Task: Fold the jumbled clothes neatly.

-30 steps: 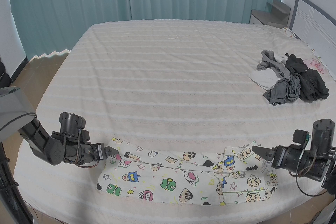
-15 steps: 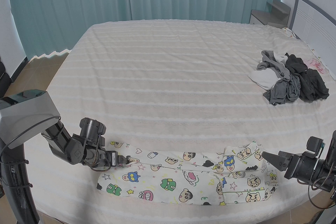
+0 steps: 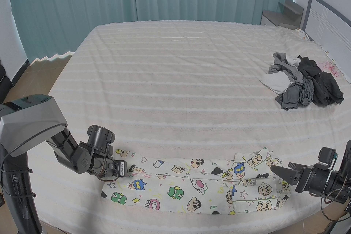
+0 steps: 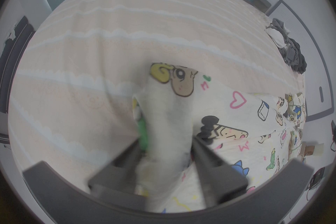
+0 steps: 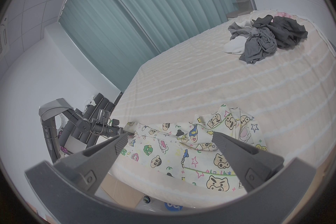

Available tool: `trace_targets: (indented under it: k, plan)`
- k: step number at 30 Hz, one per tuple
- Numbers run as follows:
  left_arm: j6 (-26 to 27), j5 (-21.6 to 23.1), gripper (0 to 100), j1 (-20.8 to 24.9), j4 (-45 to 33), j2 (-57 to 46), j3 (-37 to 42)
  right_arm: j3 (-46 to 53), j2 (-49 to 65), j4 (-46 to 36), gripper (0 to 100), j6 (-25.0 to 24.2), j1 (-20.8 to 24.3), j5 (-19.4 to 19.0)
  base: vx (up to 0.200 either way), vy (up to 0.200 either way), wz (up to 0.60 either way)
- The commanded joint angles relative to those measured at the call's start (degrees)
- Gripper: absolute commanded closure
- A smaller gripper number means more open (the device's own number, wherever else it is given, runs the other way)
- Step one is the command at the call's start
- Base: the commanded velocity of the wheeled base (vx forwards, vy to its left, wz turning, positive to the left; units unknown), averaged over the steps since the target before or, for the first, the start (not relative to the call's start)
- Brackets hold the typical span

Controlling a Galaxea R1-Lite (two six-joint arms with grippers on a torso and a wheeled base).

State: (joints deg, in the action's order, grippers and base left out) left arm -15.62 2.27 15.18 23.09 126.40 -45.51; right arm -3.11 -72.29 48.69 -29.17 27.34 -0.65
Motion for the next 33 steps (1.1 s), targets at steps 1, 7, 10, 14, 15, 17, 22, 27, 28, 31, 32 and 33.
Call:
trace_targets:
  k: [1,7,10,14,15,17,22,27,28,31,32,33]
  plan:
    - [-0.03,0.02,100,0.38,-0.94,-0.54,0.33,0.03,-0.4,0.0,0,-0.01,-0.19,-0.06,0.0,0.0,0.0]
    - [-0.2,0.11,100,0.29,-4.72,-4.06,0.6,0.12,-0.66,0.0,0,-0.1,-0.8,-0.06,0.0,0.0,0.0]
    - [-0.12,0.11,100,-0.32,-6.21,-6.35,0.42,0.12,-0.66,0.0,0,-0.1,-0.89,-0.06,0.0,0.0,0.0]
    - [0.15,0.28,100,-2.17,-9.55,-9.42,0.6,0.12,-0.57,0.0,0,-0.1,-1.42,-0.06,0.0,0.0,0.0]
    - [0.15,0.46,100,-2.7,-10.26,-10.04,0.68,0.12,-0.66,0.0,0,-0.1,-1.68,-0.06,0.0,0.0,0.0]
    - [0.24,0.81,100,-3.93,-11.05,-11.27,1.12,0.12,-0.66,0.09,0,-0.18,-2.03,-0.14,0.0,0.0,0.0]
    - [1.55,3.01,100,-8.67,-11.05,-13.9,3.06,0.12,-0.57,0.0,0,-0.18,-2.12,-0.14,0.0,0.0,0.0]
    - [3.31,7.75,100,-15.97,-11.14,-16.45,4.99,0.12,-0.57,0.09,0,-0.18,-2.12,-0.14,0.0,0.0,0.0]
    - [3.31,8.81,100,-17.64,-11.14,-16.98,5.17,0.12,-0.66,0.09,0,-0.18,-2.12,-0.14,0.0,0.0,0.0]
    - [4.63,11.09,100,-22.12,-11.14,-17.77,5.17,0.12,-0.66,0.09,0,-0.18,-2.12,-0.23,0.0,0.0,0.0]
    - [6.04,12.41,100,-25.02,-11.22,-18.12,5.25,0.12,-0.57,0.09,0,-0.18,-2.21,-0.58,0.0,0.0,0.0]
    - [6.91,13.29,100,-27.22,-11.22,-18.21,5.17,0.12,-0.57,0.0,0,-0.18,-2.47,-0.85,0.0,0.0,0.0]
